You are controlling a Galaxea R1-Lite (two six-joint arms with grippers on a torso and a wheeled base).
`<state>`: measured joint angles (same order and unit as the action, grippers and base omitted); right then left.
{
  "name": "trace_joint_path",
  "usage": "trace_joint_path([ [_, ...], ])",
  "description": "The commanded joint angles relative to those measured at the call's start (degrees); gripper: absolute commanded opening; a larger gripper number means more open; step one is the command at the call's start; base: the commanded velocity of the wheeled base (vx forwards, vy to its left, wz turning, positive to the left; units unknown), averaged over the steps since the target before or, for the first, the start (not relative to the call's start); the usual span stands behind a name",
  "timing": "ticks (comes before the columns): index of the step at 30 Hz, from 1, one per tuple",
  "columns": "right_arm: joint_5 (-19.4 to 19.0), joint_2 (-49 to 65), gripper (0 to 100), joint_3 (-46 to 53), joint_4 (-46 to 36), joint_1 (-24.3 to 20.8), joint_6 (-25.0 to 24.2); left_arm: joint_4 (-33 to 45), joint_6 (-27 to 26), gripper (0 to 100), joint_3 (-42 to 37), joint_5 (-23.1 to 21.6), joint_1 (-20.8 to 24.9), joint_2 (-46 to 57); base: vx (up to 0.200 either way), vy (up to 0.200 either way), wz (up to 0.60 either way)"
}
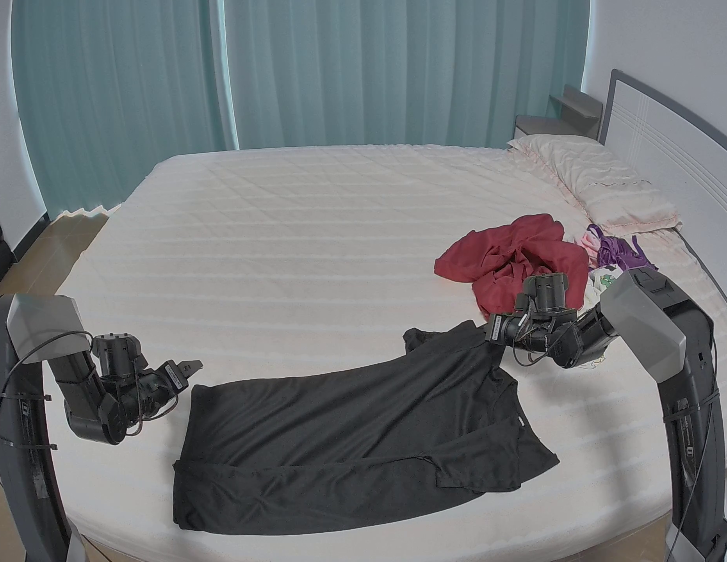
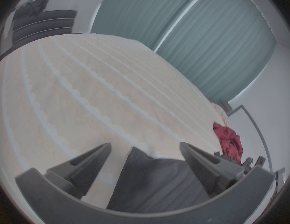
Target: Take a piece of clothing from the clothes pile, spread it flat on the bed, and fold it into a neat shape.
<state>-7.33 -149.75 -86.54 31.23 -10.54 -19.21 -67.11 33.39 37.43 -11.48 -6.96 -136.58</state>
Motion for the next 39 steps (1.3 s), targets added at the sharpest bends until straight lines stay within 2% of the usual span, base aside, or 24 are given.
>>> trace_joint_path([
  [1,0.0,0.3,0,1.0,0.1,-0.2,0.1,4.9,-3.5,100,4.1,-5.5,-0.8,1.2,0.000,0.000,0.00],
  [3,0.0,0.3,0,1.0,0.1,-0.2,0.0,5.5,-4.4,100,4.5,-7.5,-0.7,0.9,0.000,0.000,0.00],
  [8,0.0,0.3,0,1.0,0.1,-0.1,0.1,10.0,-13.5,100,5.5,-10.2,-0.9,-1.1,0.000,0.000,0.00],
  [11,-0.1,0.2,0,1.0,0.1,-0.2,0.1,10.2,-14.2,100,5.9,-11.4,-0.6,-1.8,0.000,0.000,0.00],
  [23,-0.1,0.1,0,0.7,0.2,-0.2,0.1,10.2,-16.5,100,9.4,-11.3,-0.4,-5.8,0.000,0.000,0.00],
  [24,-0.1,0.1,0,0.7,0.2,-0.2,0.1,10.2,-16.5,0,9.4,-11.3,-0.4,-5.8,0.000,0.000,0.00],
  [30,-0.1,0.0,0,0.6,0.2,-0.2,0.0,10.1,-16.5,0,10.5,-10.8,0.5,-6.2,0.000,0.000,0.00],
  [39,0.0,0.1,0,0.1,0.8,-0.1,-0.2,8.2,-16.3,0,9.3,-10.1,-0.7,-4.2,0.000,0.000,0.00],
])
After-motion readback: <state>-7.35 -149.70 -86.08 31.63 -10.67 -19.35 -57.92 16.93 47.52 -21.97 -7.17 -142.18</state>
